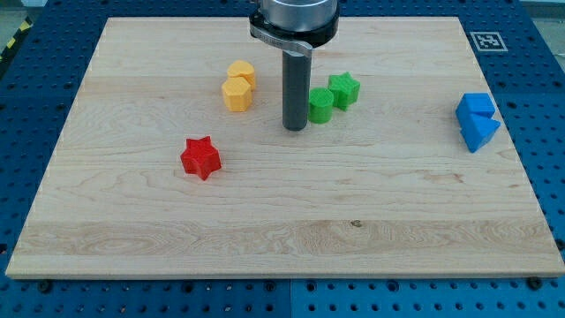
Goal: Move the red star diagonal to the yellow hexagon
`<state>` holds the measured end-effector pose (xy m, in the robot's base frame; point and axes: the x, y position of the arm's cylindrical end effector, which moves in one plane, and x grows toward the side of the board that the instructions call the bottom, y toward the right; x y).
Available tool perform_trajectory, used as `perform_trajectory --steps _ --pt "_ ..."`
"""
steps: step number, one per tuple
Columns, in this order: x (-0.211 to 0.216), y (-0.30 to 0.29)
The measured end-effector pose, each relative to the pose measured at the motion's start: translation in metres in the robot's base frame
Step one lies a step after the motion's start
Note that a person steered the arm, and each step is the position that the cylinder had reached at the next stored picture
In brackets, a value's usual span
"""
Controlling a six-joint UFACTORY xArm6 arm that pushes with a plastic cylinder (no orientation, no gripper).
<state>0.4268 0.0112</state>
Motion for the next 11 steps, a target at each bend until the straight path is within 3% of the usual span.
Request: perform_trajectory --steps 4,5,6,9,11 --pt "0.091 -0.003" --pt "0.096 -0.045" --pt "0.096 -0.099" --pt "0.06 -0.117" --pt "0.044 -0.17"
